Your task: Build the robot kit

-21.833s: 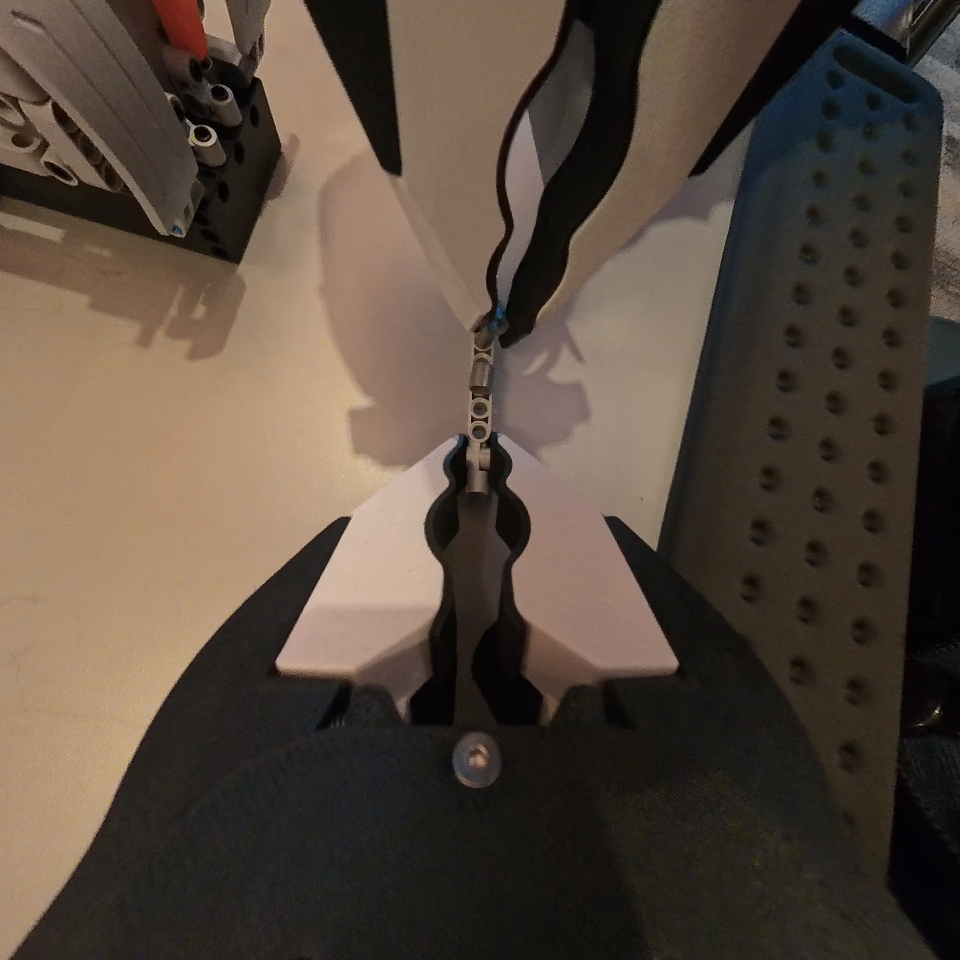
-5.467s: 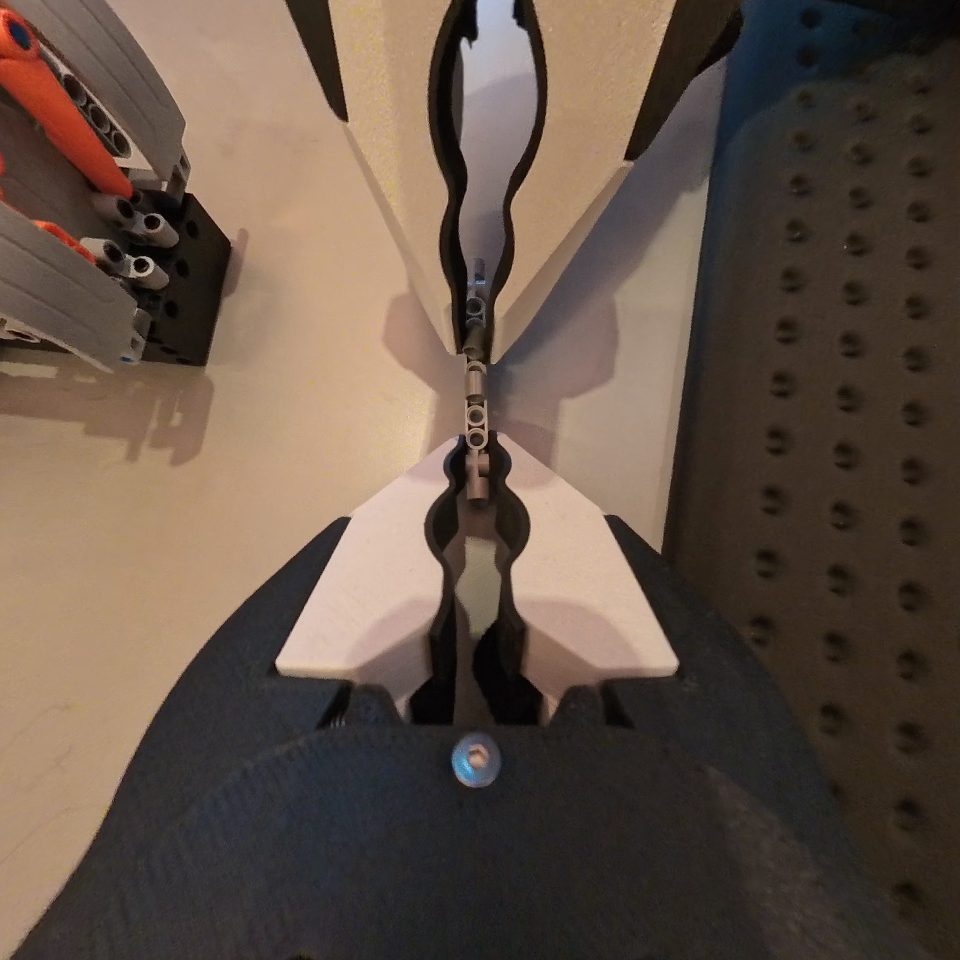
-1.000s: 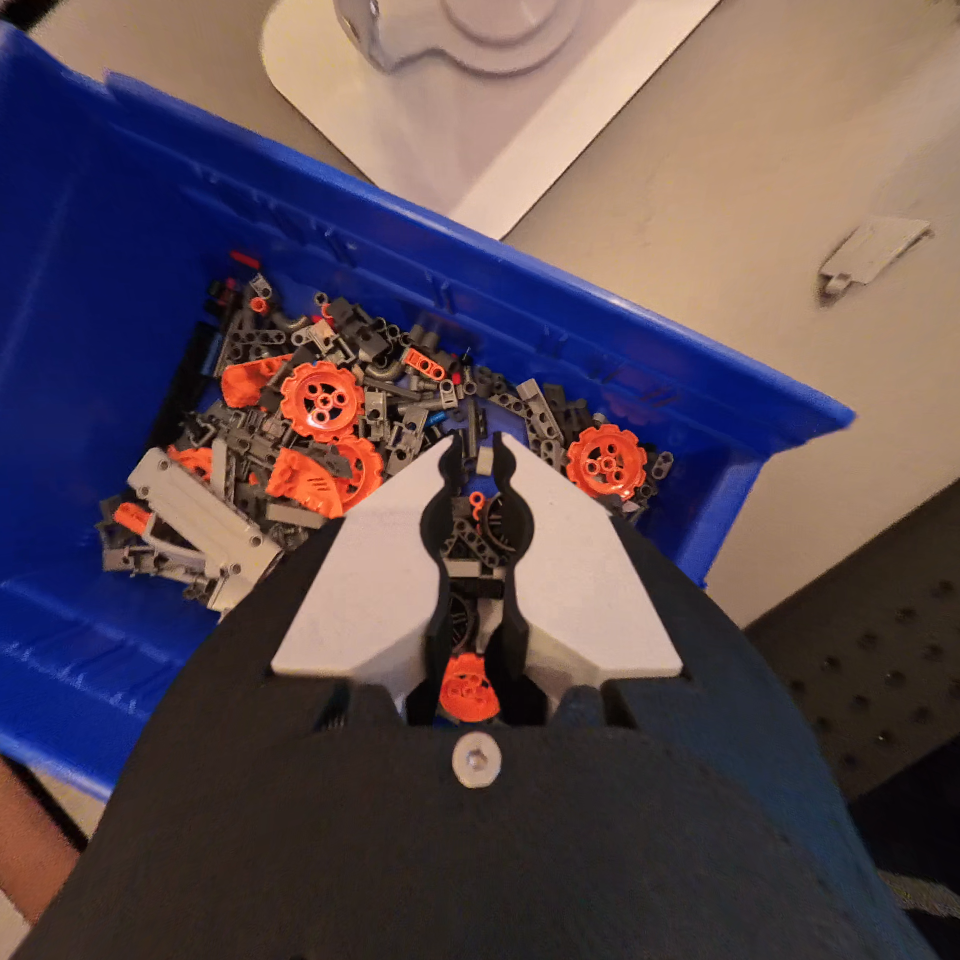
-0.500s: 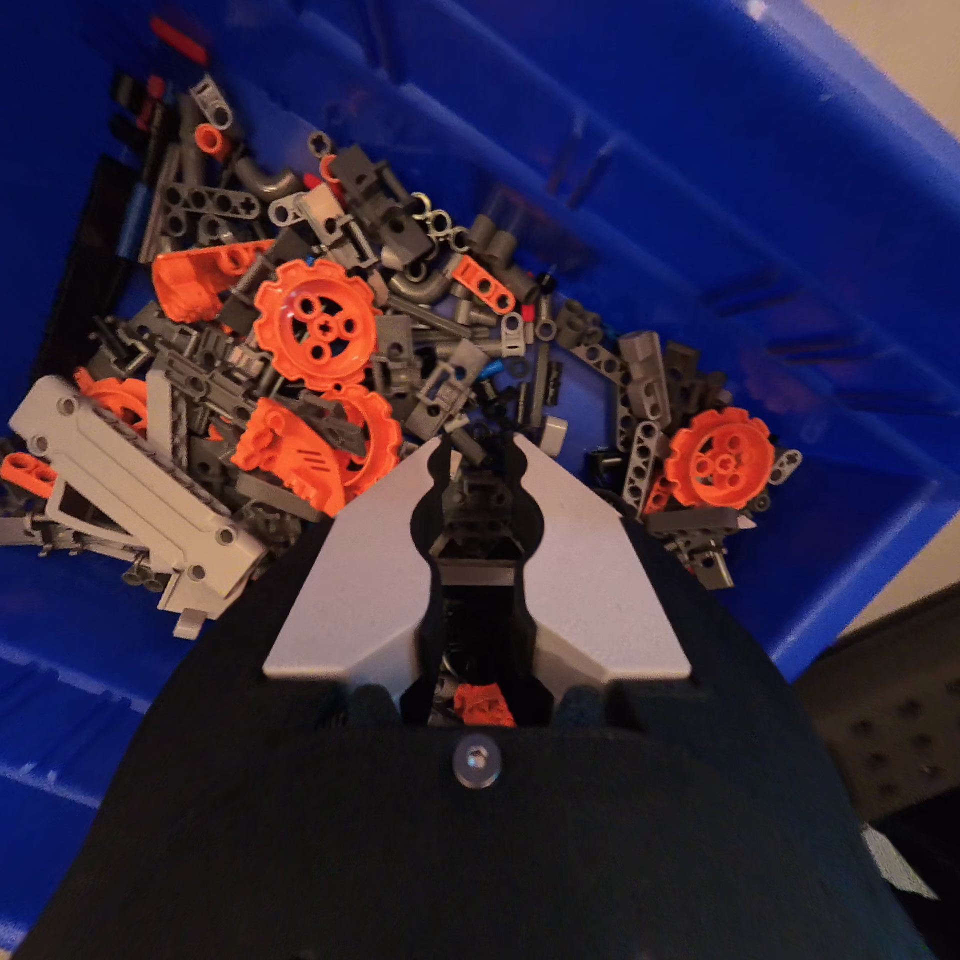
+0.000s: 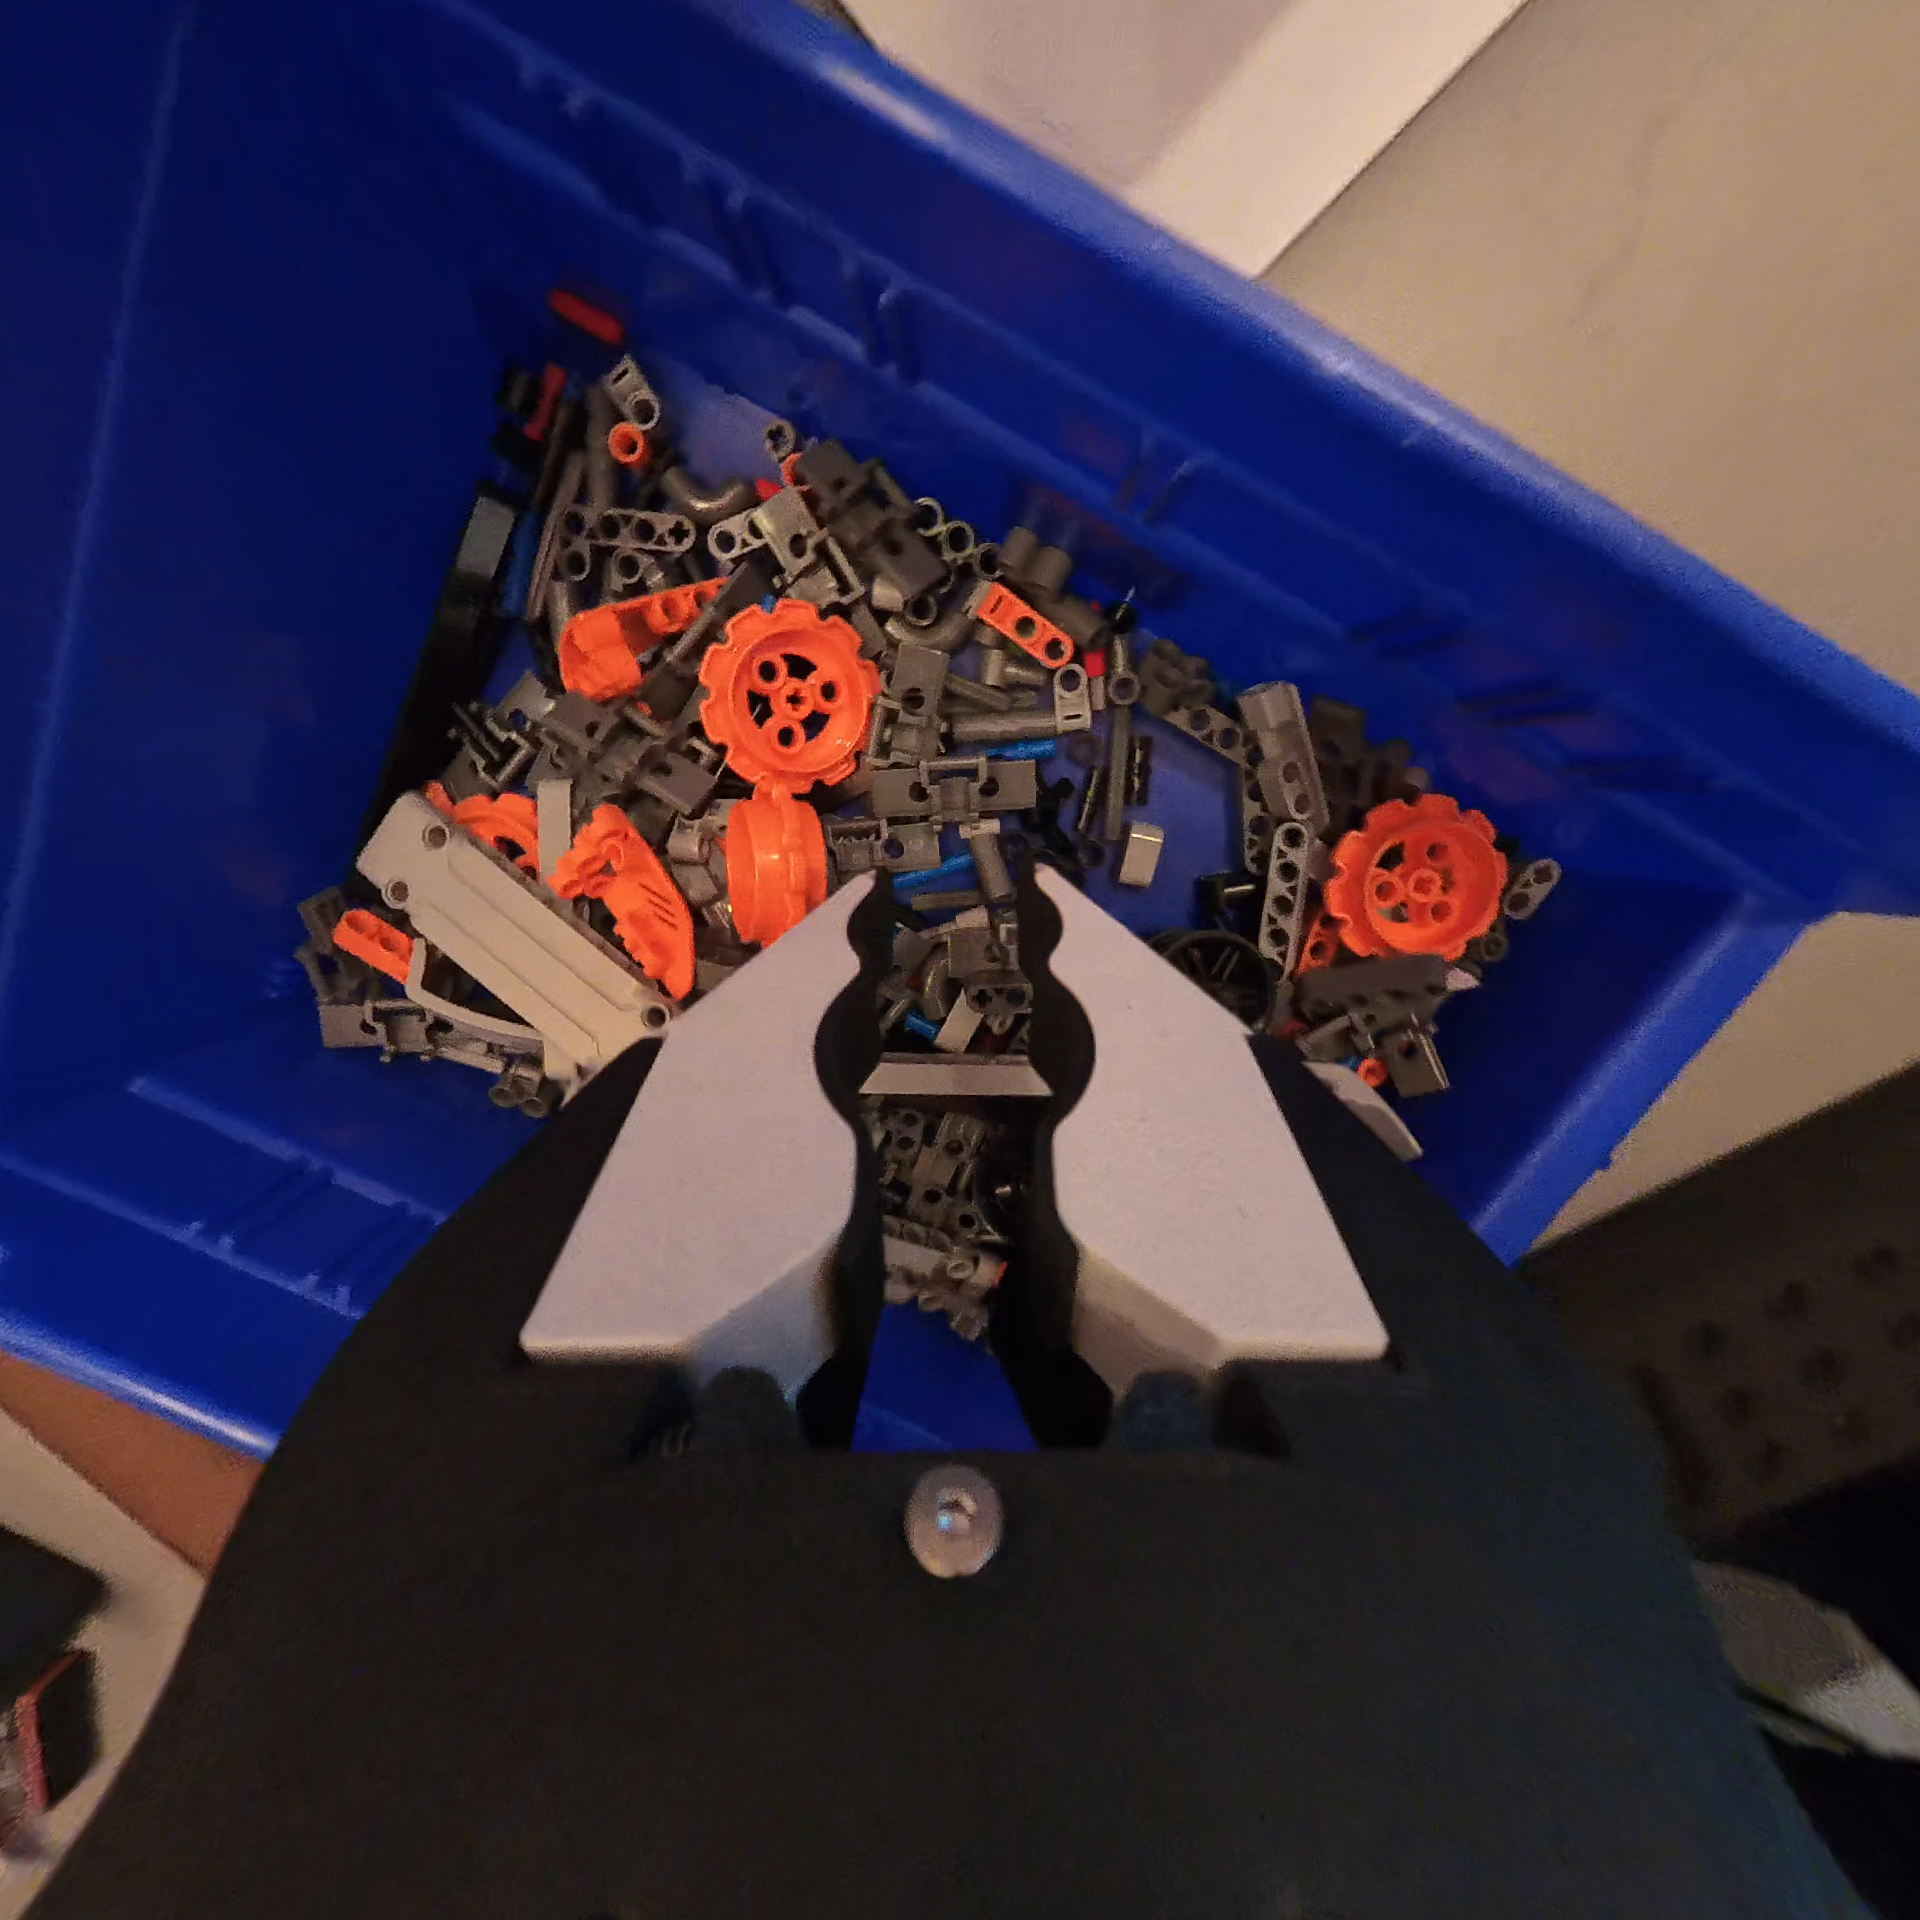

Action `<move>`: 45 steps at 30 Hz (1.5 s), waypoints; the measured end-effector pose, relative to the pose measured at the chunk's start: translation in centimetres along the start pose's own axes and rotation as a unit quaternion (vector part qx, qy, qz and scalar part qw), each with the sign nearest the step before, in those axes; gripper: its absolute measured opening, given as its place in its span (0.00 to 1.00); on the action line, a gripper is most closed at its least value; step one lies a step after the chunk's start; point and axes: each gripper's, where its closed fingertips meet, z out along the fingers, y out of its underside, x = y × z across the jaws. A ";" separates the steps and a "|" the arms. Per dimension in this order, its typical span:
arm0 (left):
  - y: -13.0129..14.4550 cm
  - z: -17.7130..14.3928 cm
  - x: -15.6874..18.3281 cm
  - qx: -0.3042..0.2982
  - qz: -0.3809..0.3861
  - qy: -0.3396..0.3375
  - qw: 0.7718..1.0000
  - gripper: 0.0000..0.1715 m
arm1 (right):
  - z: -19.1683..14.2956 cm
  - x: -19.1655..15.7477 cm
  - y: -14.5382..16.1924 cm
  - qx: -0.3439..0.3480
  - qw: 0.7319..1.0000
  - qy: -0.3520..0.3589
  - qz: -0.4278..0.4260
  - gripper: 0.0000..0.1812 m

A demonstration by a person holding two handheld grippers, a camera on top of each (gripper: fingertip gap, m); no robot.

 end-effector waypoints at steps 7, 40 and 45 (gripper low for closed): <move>1.7 0.3 2.0 -0.108 0.092 0.111 0.984 0.11 | 0.1 -0.1 0.4 -0.007 1.000 -0.003 -0.002 0.09; 2.3 2.1 6.2 -0.043 0.216 0.161 0.962 0.20 | 0.6 1.0 1.9 -0.030 0.999 0.009 0.004 0.09; 2.8 3.6 6.9 -0.058 0.211 0.158 0.963 0.06 | 0.5 1.0 1.9 -0.030 0.999 0.011 0.003 0.08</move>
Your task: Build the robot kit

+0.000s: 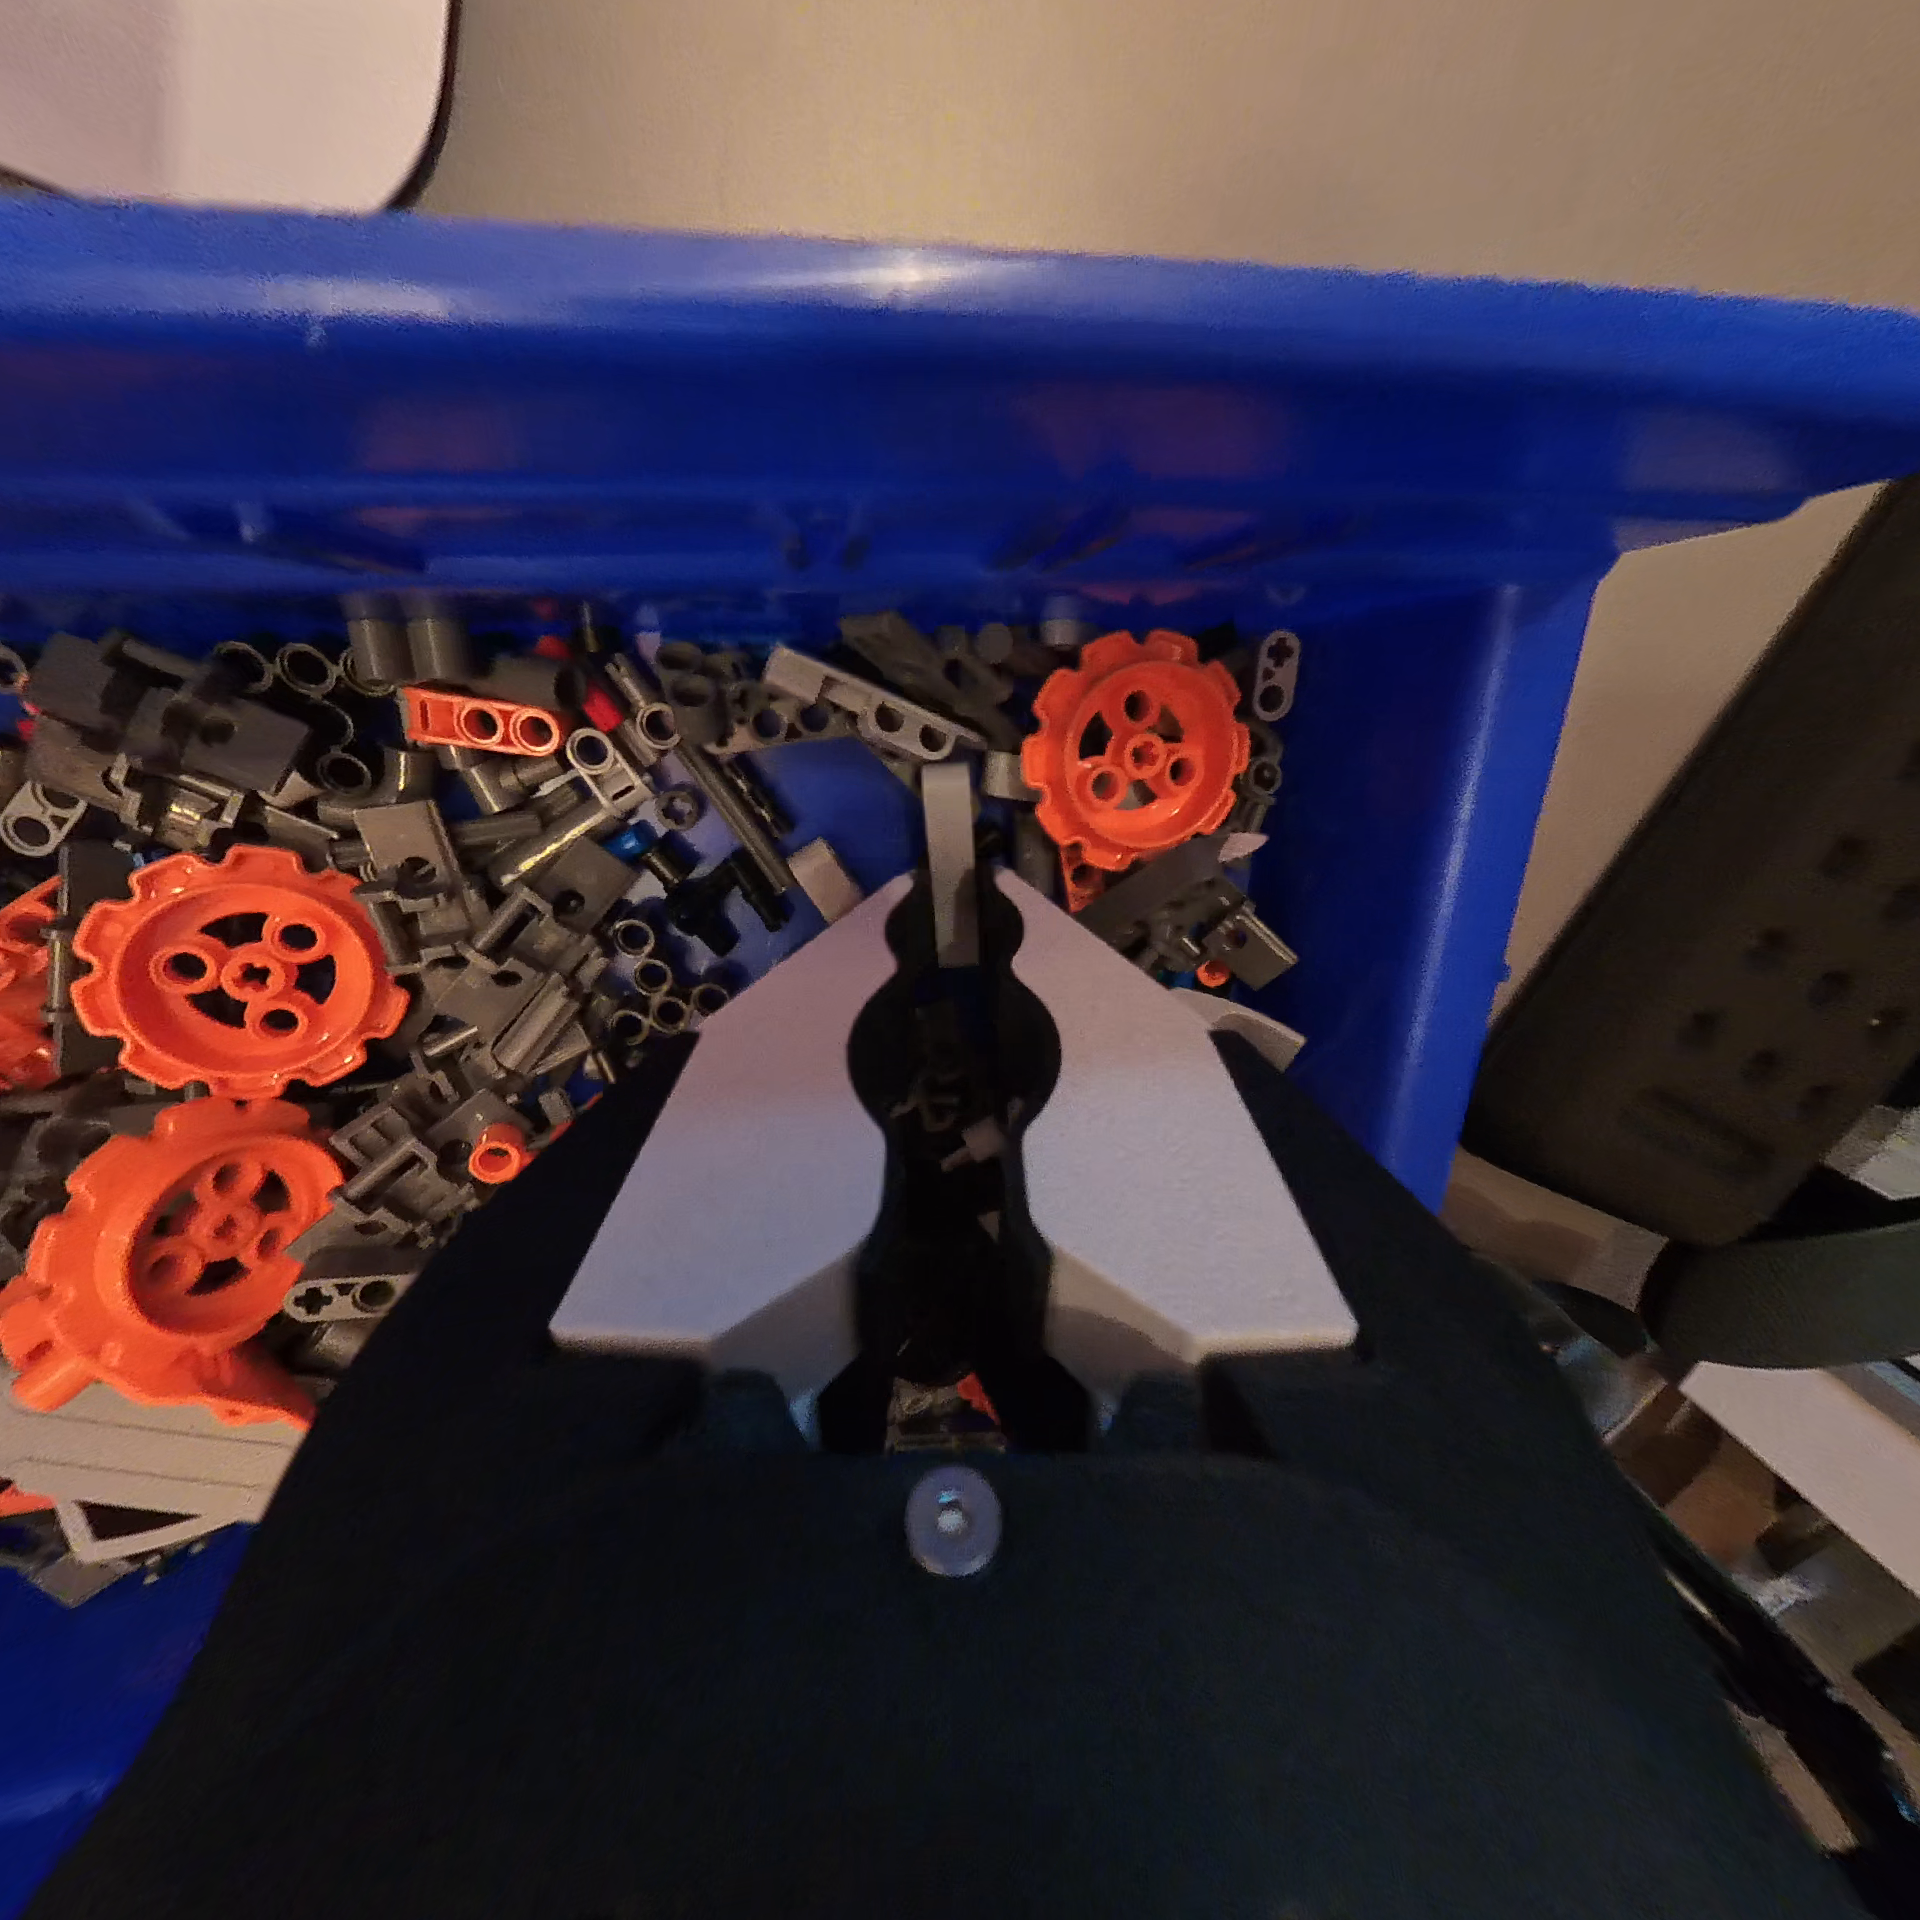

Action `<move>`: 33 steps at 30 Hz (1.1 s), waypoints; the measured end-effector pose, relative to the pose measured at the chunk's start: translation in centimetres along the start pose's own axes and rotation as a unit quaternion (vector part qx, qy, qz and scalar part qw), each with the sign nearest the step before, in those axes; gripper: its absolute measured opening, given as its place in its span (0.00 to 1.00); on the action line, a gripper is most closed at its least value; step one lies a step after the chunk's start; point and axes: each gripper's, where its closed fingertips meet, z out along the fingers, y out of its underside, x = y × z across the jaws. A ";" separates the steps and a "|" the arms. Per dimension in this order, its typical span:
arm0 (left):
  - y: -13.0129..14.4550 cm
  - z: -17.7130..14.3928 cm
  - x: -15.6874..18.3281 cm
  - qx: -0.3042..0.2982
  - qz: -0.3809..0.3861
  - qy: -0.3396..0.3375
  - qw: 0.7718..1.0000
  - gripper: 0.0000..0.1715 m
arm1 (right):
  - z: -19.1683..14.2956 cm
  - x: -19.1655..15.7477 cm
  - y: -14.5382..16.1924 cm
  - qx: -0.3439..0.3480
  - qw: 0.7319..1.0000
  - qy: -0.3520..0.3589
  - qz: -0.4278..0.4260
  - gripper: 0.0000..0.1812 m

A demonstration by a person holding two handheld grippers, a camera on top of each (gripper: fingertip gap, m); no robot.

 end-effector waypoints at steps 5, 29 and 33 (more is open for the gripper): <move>0.6 -1.6 -1.4 0.019 -0.022 -0.015 0.999 0.04 | -0.1 0.0 0.0 0.000 1.000 0.000 0.000 0.08; 0.7 -2.8 1.9 0.043 0.031 0.031 0.998 0.15 | 0.4 0.3 0.6 -0.010 1.000 -0.004 0.006 0.08; 0.5 -1.0 3.8 0.019 0.040 0.065 0.997 0.22 | 0.5 0.3 0.8 -0.012 1.000 -0.005 0.008 0.08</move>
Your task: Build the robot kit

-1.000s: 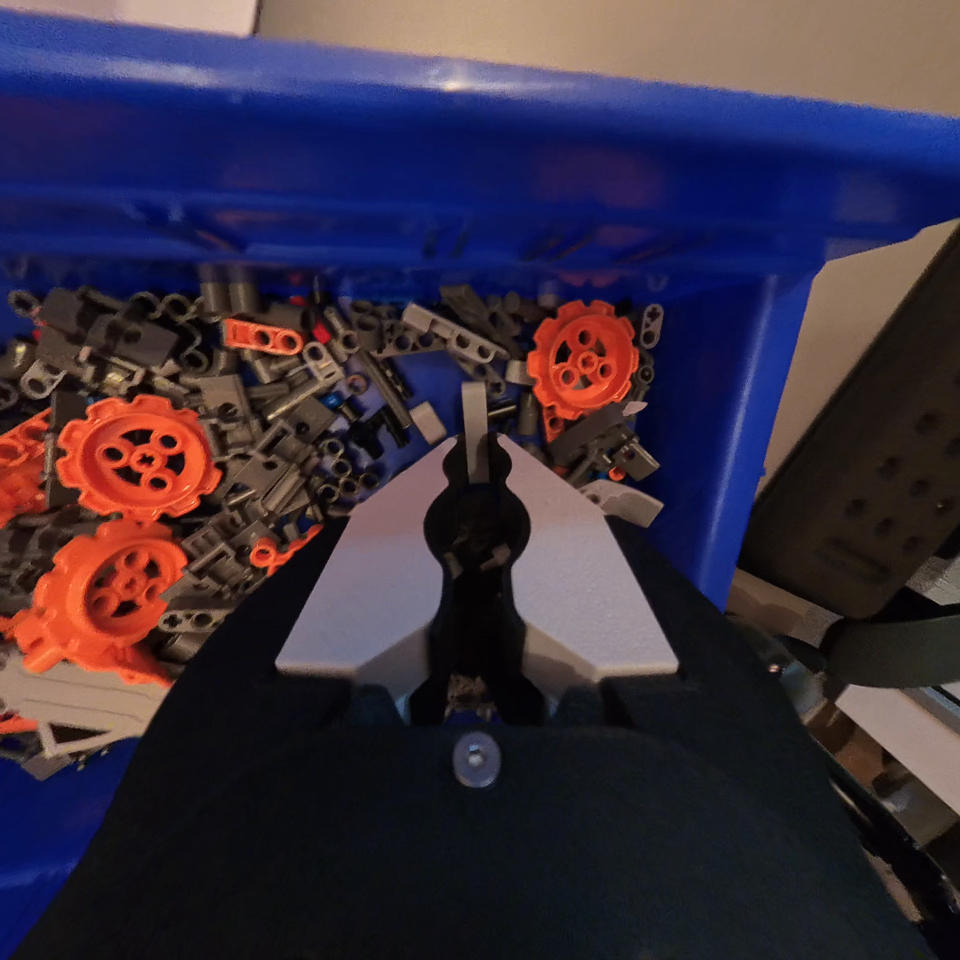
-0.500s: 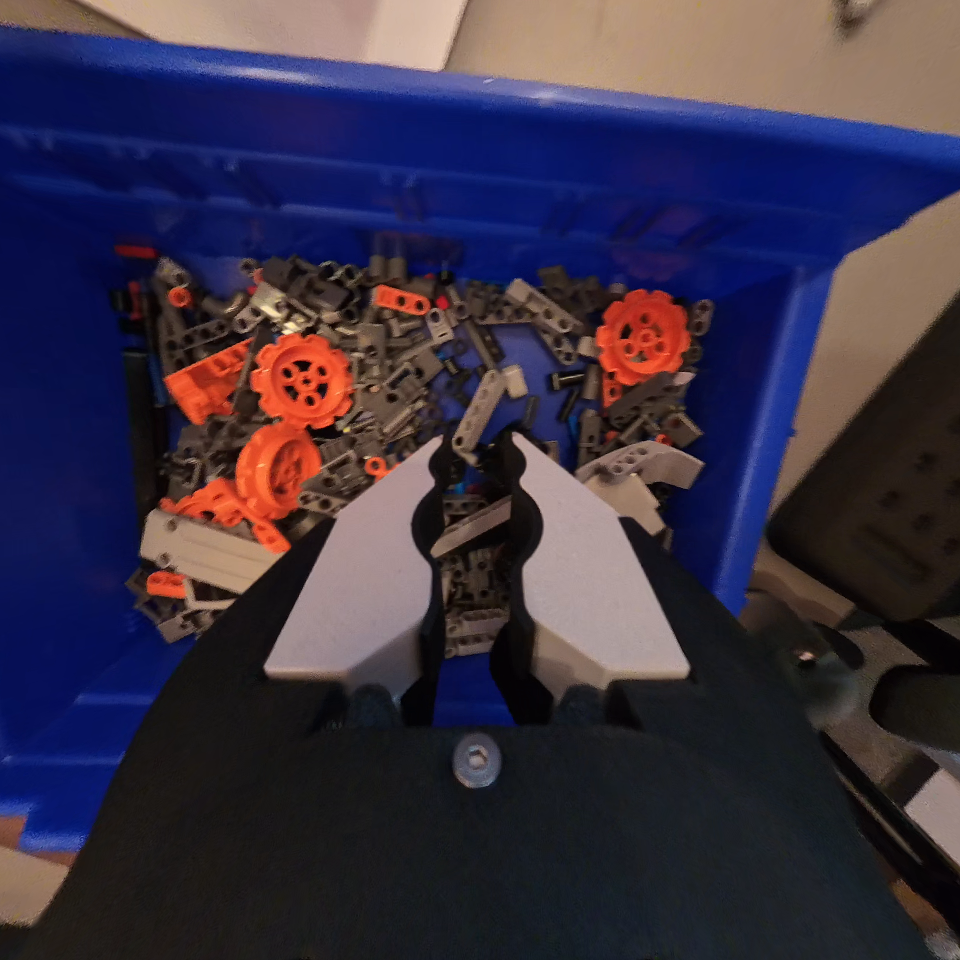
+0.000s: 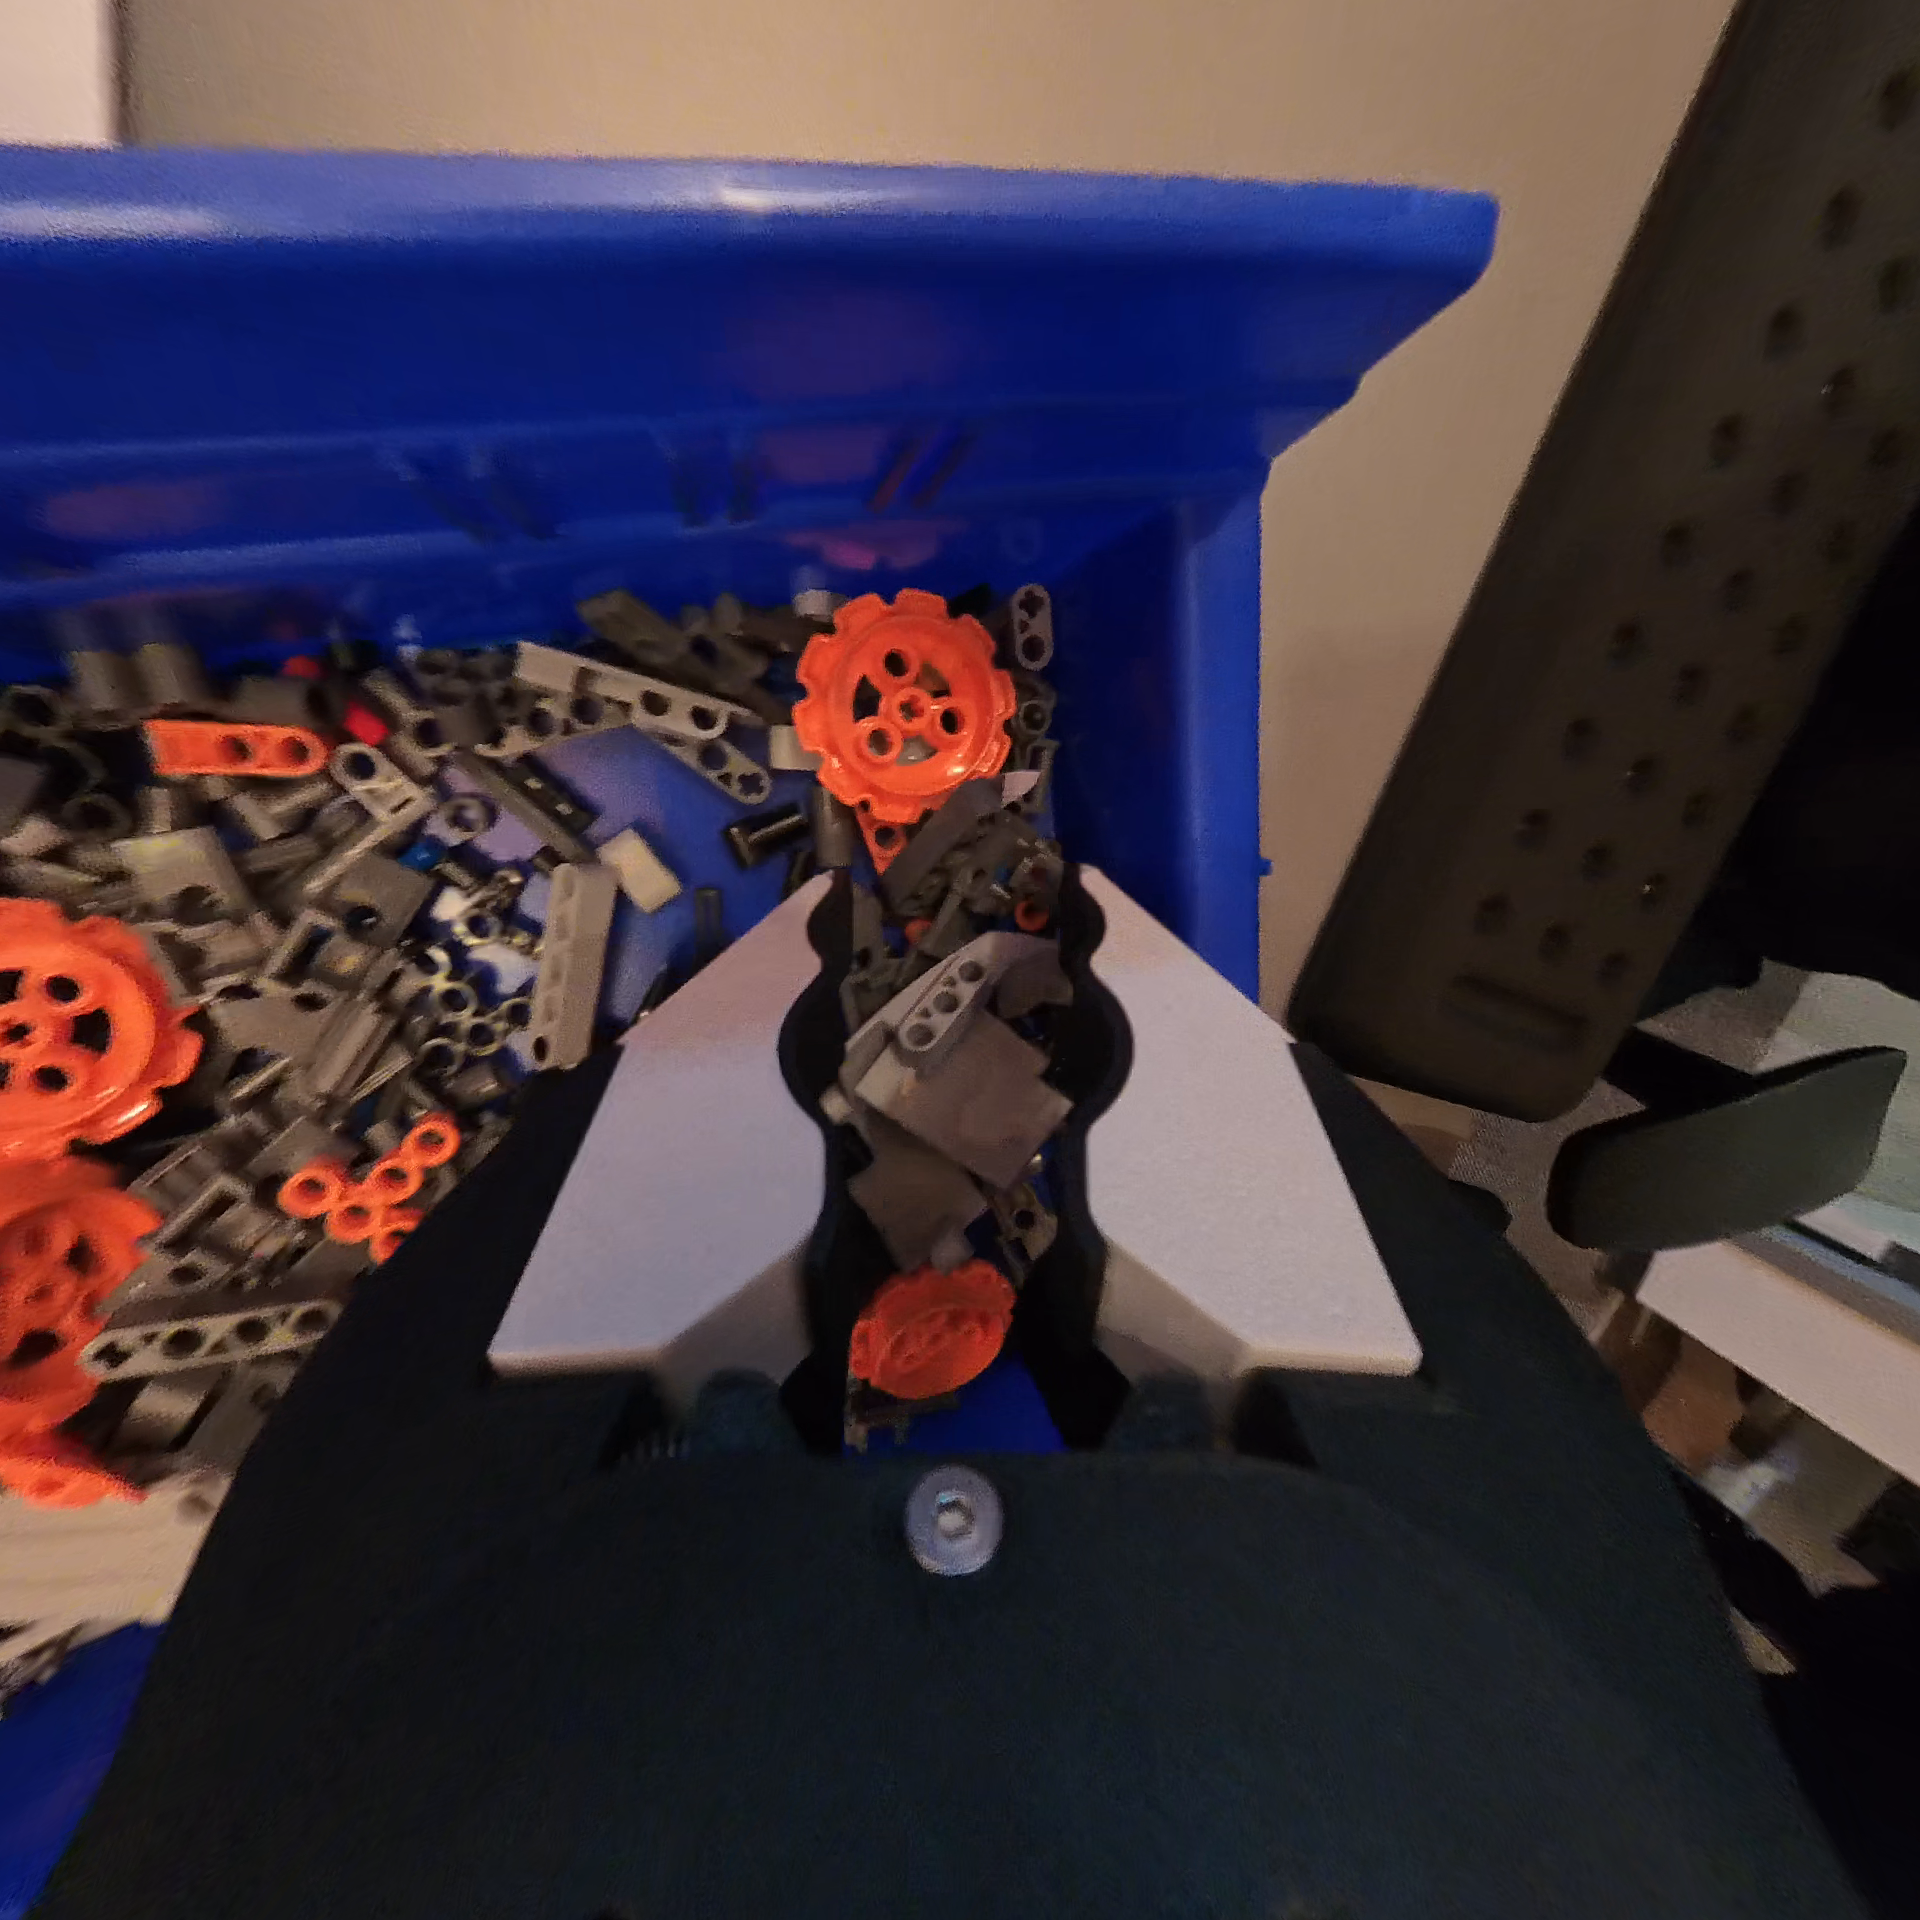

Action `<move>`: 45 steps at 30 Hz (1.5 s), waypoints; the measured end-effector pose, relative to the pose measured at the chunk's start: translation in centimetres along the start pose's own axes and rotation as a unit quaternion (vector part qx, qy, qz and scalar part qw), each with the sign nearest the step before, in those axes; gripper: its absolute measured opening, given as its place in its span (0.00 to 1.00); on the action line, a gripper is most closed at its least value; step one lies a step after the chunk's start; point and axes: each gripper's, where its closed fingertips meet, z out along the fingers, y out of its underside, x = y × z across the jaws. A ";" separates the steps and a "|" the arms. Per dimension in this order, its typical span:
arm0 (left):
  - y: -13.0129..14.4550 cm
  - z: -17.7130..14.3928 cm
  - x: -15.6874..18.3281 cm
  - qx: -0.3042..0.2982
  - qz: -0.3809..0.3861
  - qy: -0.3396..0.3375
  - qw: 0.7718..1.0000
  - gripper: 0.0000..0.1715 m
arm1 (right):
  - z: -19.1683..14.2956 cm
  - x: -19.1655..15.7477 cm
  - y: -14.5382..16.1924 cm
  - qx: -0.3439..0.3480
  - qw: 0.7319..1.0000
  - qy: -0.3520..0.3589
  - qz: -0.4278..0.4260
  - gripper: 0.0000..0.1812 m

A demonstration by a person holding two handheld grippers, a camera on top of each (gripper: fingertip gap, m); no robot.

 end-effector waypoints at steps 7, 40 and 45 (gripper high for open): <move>0.4 1.1 -2.0 -0.011 -0.024 -0.042 0.999 0.12 | 0.1 0.1 0.2 -0.004 1.000 0.002 0.002 0.08; 0.8 -3.6 -7.8 0.035 -0.097 -0.170 0.980 0.20 | 0.2 0.5 0.6 -0.013 1.000 0.008 0.004 0.08; 0.1 -4.5 -5.3 0.046 -0.059 -0.133 0.988 0.25 | 0.2 0.6 0.8 -0.016 1.000 0.011 0.005 0.08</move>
